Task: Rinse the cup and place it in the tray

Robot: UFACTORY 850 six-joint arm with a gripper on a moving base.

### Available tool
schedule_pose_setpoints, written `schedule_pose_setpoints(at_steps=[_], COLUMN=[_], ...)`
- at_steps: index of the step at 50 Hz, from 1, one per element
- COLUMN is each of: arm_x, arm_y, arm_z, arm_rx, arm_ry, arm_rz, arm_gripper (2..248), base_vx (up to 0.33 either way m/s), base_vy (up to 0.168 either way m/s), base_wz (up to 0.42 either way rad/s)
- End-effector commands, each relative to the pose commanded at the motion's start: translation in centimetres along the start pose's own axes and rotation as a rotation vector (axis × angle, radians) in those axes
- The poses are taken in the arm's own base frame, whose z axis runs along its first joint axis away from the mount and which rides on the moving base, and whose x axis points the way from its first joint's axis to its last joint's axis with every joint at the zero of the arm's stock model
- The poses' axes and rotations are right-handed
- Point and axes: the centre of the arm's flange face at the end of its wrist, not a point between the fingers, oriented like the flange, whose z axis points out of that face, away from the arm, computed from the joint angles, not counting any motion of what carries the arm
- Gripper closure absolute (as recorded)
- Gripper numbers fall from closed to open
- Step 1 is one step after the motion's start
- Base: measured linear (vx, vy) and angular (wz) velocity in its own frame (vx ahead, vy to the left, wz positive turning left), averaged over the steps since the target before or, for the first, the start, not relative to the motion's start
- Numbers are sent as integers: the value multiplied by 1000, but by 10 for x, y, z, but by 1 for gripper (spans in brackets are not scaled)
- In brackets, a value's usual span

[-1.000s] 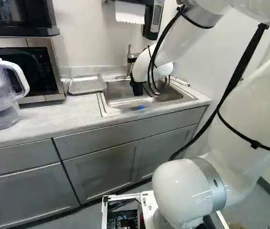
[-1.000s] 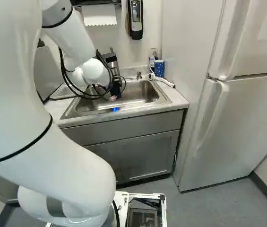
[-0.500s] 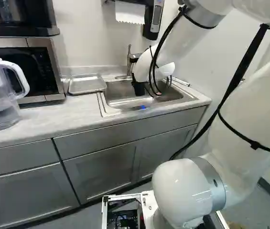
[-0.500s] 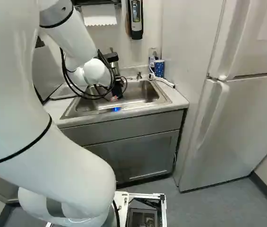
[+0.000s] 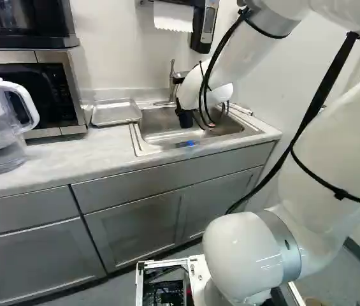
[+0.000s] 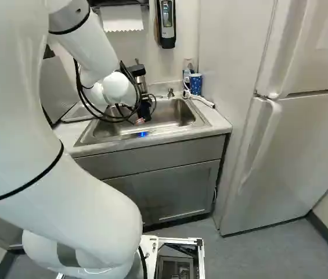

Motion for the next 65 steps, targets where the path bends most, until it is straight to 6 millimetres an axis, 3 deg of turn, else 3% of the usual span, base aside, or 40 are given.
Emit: schedule_pose_setpoints(at_steps=[65], arm_x=[0], arm_y=[0], arm_z=[0], arm_rx=[0], arm_ry=[0], arm_rz=[0], arm_gripper=[129], base_vx=[0], base_vy=[0], base_wz=[0])
